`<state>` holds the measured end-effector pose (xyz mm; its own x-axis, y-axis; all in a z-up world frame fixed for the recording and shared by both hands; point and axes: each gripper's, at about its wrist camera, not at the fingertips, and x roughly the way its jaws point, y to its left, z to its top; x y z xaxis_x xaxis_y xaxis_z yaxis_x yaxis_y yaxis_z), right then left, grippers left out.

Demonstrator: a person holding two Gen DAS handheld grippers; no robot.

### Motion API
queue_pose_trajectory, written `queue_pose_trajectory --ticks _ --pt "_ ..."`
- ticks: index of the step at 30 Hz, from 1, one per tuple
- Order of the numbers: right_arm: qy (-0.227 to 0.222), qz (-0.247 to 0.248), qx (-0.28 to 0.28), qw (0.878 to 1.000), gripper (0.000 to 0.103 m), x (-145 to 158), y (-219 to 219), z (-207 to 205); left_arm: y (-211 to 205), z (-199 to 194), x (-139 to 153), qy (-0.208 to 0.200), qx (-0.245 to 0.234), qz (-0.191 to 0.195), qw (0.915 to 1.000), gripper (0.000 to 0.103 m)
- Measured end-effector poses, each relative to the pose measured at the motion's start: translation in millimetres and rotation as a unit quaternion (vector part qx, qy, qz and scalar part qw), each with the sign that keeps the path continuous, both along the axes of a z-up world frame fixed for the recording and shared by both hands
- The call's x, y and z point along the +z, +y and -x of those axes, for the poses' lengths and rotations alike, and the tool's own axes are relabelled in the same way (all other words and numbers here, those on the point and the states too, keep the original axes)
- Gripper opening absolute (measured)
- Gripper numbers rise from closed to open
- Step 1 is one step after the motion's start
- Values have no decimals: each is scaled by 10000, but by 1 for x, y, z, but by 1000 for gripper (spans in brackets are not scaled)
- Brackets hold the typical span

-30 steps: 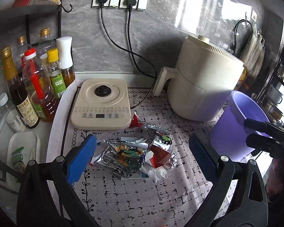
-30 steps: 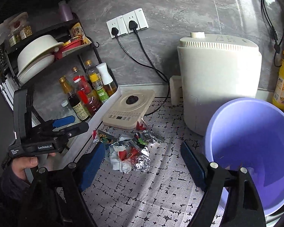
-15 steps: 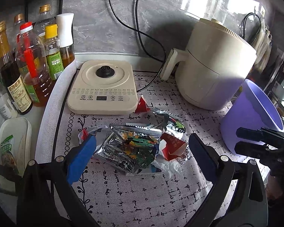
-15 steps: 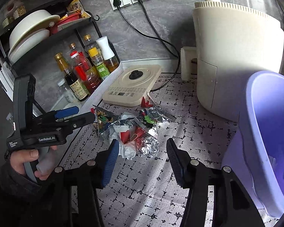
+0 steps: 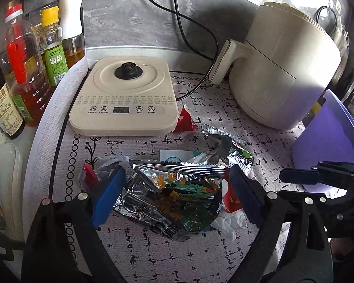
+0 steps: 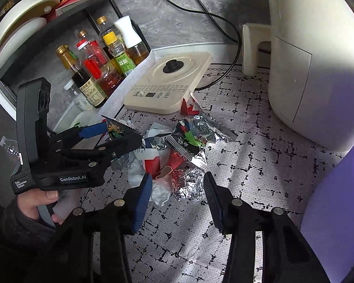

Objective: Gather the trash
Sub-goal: 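Grasp the silver snack bag with the left tool while the right grasps a red wrapper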

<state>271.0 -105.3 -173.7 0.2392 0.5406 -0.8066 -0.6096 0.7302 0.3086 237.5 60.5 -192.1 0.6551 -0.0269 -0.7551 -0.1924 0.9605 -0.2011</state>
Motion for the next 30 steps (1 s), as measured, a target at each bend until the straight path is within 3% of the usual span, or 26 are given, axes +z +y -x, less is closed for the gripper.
queue_pose_trajectory --ticks 2,8,9,11,15,25,30 --pt "65 -14 63 10000 41 -4 5 -2 2 1 0 -2 29 56 10000 71" --pt "226 -36 190 9996 35 -16 21 -11 6 11 6 -122 128 114 9998 70" --pt "268 -42 222 9994 31 -19 23 -12 7 13 8 -137 160 115 9997 70" --pt "324 -39 268 9991 14 -23 27 -13 10 18 11 -179 234 135 9995 70" --pt "255 -46 268 9993 9 -18 26 -10 15 28 22 -296 334 136 9989 70" --pt "-74 -358 -20 9993 9 19 0 3 15 48 63 -764 403 19 9963 70" --pt "-518 -496 -175 9973 9 49 -18 13 8 49 88 -999 273 -103 9946 70"
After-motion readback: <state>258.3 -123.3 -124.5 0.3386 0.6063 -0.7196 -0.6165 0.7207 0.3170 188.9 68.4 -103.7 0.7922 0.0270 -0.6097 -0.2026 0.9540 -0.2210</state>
